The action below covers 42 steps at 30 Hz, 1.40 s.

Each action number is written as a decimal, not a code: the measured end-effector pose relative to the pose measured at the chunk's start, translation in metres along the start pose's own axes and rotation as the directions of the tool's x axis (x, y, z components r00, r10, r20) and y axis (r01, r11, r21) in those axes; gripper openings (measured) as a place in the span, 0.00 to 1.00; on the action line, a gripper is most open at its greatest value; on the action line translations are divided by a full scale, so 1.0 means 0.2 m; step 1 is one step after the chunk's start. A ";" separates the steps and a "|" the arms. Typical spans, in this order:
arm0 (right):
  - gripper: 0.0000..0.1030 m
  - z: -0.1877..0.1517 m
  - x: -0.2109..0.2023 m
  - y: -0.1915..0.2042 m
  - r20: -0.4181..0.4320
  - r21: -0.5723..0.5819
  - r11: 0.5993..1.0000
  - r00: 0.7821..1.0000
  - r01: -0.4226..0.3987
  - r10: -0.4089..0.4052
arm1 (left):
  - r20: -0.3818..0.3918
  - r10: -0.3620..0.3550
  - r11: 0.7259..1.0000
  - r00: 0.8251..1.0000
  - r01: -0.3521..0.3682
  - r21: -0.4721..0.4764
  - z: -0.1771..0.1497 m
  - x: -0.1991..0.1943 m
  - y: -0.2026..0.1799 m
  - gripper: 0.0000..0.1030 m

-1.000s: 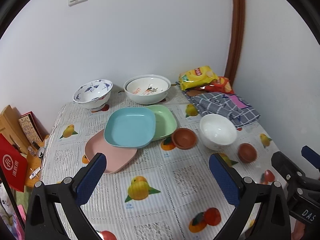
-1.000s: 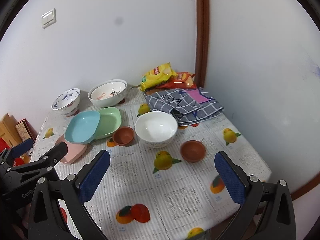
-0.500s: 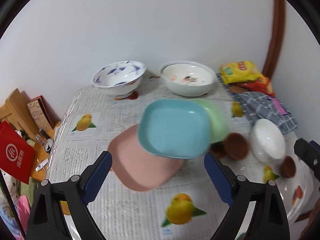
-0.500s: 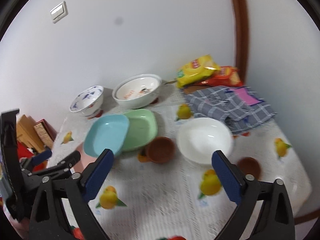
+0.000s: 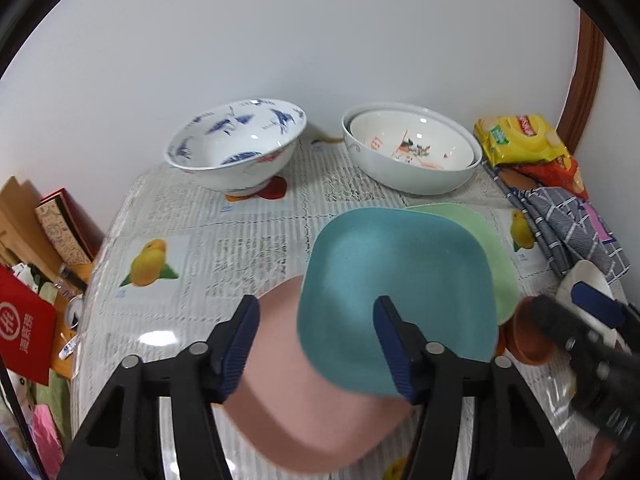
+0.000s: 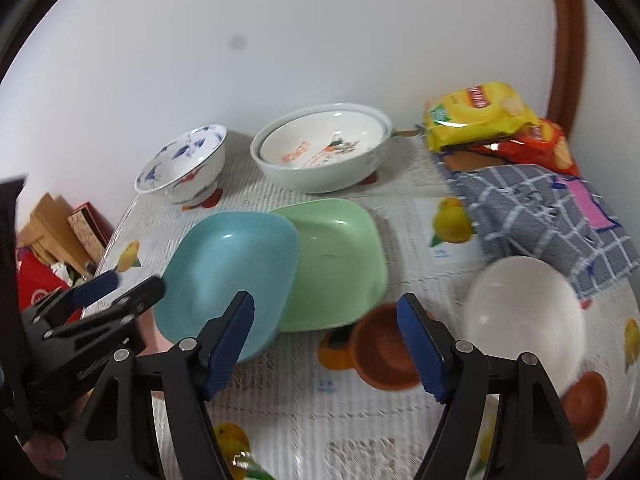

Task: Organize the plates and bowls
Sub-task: 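Close both grippers together on the rim of the light-blue plate, then lift the light-blue plate with both grippers and lower it onto the pink plate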

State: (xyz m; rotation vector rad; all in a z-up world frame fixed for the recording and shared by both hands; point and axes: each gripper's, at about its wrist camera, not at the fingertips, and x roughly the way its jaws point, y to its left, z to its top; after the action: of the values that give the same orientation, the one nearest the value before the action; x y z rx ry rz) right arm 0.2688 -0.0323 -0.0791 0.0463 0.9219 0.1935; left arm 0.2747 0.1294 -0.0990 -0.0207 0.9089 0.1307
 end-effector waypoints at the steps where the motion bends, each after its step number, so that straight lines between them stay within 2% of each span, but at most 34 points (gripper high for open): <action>1: 0.67 0.00 0.03 0.01 -0.006 -0.005 1.000 1.000 -0.001 0.001 | -0.003 0.001 1.000 1.000 -0.001 0.001 0.01 0.03 -0.01 0.53; 3: 0.63 0.01 0.09 0.02 -0.020 -0.014 1.000 1.000 -0.007 0.007 | -0.008 0.010 1.000 1.000 -0.010 0.011 0.03 0.08 -0.02 0.51; 7: 0.62 0.03 0.18 0.02 -0.038 -0.023 1.000 0.999 -0.005 0.004 | -0.026 0.013 1.000 1.000 -0.012 0.012 0.06 0.17 -0.04 0.49; 8: 0.62 0.04 0.20 0.01 -0.040 -0.019 1.000 0.999 -0.004 0.003 | -0.030 0.011 1.000 0.999 -0.010 0.012 0.06 0.19 -0.04 0.45; 14: 0.59 0.06 0.26 -0.03 -0.046 0.014 1.000 0.999 -0.022 0.022 | -0.063 -0.016 0.999 0.998 0.014 -0.040 0.07 0.28 0.00 0.35; 20: 0.56 0.04 0.32 0.02 -0.073 0.016 0.999 0.996 -0.052 0.053 | -0.064 -0.006 0.999 0.998 0.004 -0.032 0.05 0.30 0.02 0.25; 23: 0.45 0.03 0.35 0.05 -0.092 0.001 0.999 0.994 -0.054 0.053 | -0.071 -0.009 0.999 0.997 0.007 -0.032 0.05 0.30 0.03 0.20; 25: 0.27 0.02 0.37 0.06 -0.112 -0.009 0.999 0.993 -0.048 0.047 | -0.068 -0.011 0.999 0.998 0.009 -0.036 0.05 0.28 0.03 0.15; 26: 0.23 0.02 0.38 0.07 -0.116 -0.014 0.998 0.992 -0.055 0.053 | -0.067 -0.012 0.999 0.998 0.010 -0.035 0.04 0.27 0.03 0.12; 28: 0.11 0.01 0.38 0.08 -0.114 -0.018 0.998 0.992 -0.053 0.051 | -0.071 -0.023 0.999 0.997 0.020 -0.031 0.04 0.25 0.03 0.09; 32: 0.09 0.00 0.36 0.11 -0.105 -0.034 0.999 0.994 -0.022 0.019 | -0.080 -0.020 0.999 0.997 0.018 -0.033 0.02 0.19 0.03 0.08; 37: 0.08 -0.04 0.27 0.08 -0.093 -0.004 0.999 0.995 -0.046 0.045 | -0.075 -0.037 0.998 0.997 0.033 -0.046 -0.04 0.09 0.04 0.08; 42: 0.08 -0.08 0.14 0.06 -0.072 0.005 0.999 0.997 -0.037 0.038 | -0.056 -0.032 0.999 0.998 0.030 -0.042 -0.08 -0.05 0.02 0.08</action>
State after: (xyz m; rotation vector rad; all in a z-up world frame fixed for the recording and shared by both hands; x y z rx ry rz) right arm 0.2702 -0.0152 -0.1093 0.0607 0.9938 0.2293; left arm 0.2555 0.1314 -0.1020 -0.0768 0.9621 0.1206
